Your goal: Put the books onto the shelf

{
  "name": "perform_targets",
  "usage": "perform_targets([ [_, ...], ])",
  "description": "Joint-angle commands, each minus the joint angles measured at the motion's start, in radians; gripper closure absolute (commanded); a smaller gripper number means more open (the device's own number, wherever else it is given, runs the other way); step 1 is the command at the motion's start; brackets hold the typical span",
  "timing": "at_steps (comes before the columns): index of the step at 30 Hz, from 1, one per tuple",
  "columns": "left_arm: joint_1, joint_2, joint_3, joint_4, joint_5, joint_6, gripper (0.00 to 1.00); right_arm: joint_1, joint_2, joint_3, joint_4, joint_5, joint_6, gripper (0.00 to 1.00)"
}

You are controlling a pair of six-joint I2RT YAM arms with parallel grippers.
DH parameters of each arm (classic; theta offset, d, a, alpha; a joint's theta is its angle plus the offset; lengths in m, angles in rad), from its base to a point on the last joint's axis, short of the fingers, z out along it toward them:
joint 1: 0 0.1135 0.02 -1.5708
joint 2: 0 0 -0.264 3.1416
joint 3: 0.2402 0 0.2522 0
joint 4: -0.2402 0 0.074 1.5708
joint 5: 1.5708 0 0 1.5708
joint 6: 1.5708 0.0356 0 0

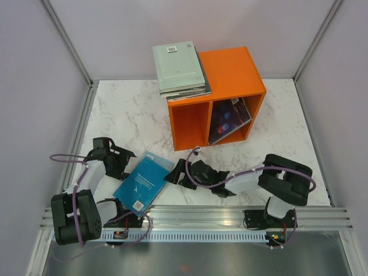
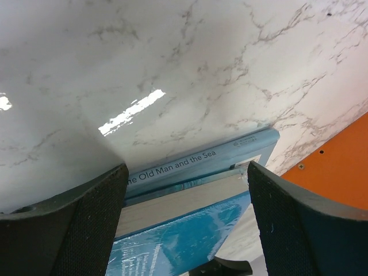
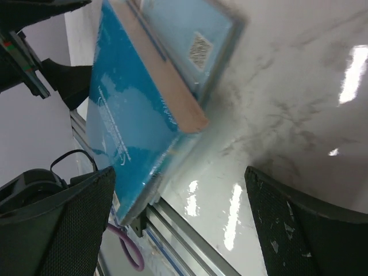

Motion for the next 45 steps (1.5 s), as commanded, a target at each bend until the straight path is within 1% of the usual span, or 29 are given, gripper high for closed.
perform_targets([
  [1, -0.024, 0.046, -0.025, -0.141, -0.006, -0.040, 0.11, 0.052, 0.106, 0.096, 0.142, 0.011, 0.060, 0.04],
  [2, -0.024, 0.048, -0.012, -0.147, -0.010, -0.030, 0.11, 0.075, 0.127, 0.111, 0.171, 0.019, 0.067, 0.04],
  [6, -0.024, 0.020, -0.012, -0.171, 0.000, 0.018, 0.11, 0.094, 0.240, 0.144, 0.263, 0.057, 0.143, 0.04],
  [10, -0.033, -0.015, -0.050, -0.175, 0.042, 0.044, 0.12, 0.097, 0.288, 0.132, 0.335, 0.084, 0.197, 0.08],
  [11, -0.039, -0.023, -0.066, -0.170, 0.059, 0.041, 0.12, 0.100, 0.288, 0.124, 0.354, 0.102, 0.205, 0.09],
  [13, -0.096, -0.043, -0.067, -0.171, 0.065, 0.033, 0.13, 0.103, 0.272, 0.098, 0.366, 0.122, 0.217, 0.12],
  [16, -0.156, -0.067, -0.074, -0.170, 0.073, 0.014, 0.13, 0.106, 0.232, 0.078, 0.351, 0.145, 0.208, 0.16],
  [19, -0.220, -0.070, -0.061, -0.171, 0.069, -0.008, 0.13, 0.117, 0.186, 0.095, 0.293, 0.160, 0.183, 0.20],
  [20, -0.246, -0.066, -0.055, -0.170, 0.071, -0.013, 0.13, 0.126, 0.175, 0.102, 0.244, 0.172, 0.170, 0.21],
  [25, -0.300, -0.055, -0.022, -0.168, 0.086, -0.042, 0.13, 0.161, 0.100, 0.168, 0.077, 0.211, 0.136, 0.25],
  [28, -0.332, -0.063, -0.011, -0.170, 0.094, -0.059, 0.13, 0.172, 0.063, 0.207, 0.009, 0.231, 0.108, 0.32],
  [29, -0.352, -0.069, -0.009, -0.170, 0.097, -0.063, 0.13, 0.172, 0.055, 0.213, -0.029, 0.234, 0.102, 0.36],
  [32, -0.383, -0.081, -0.011, -0.168, 0.088, -0.085, 0.13, 0.174, 0.023, 0.224, -0.072, 0.245, 0.091, 0.40],
  [37, -0.403, -0.078, -0.015, -0.168, 0.089, -0.080, 0.13, 0.175, -0.043, 0.283, -0.203, 0.269, 0.050, 0.41],
  [40, -0.406, -0.086, -0.009, -0.170, 0.092, -0.082, 0.13, 0.178, -0.063, 0.320, -0.240, 0.275, 0.022, 0.40],
  [45, -0.409, -0.090, -0.001, -0.168, 0.105, -0.083, 0.13, 0.180, -0.052, 0.334, -0.218, 0.285, 0.025, 0.39],
])
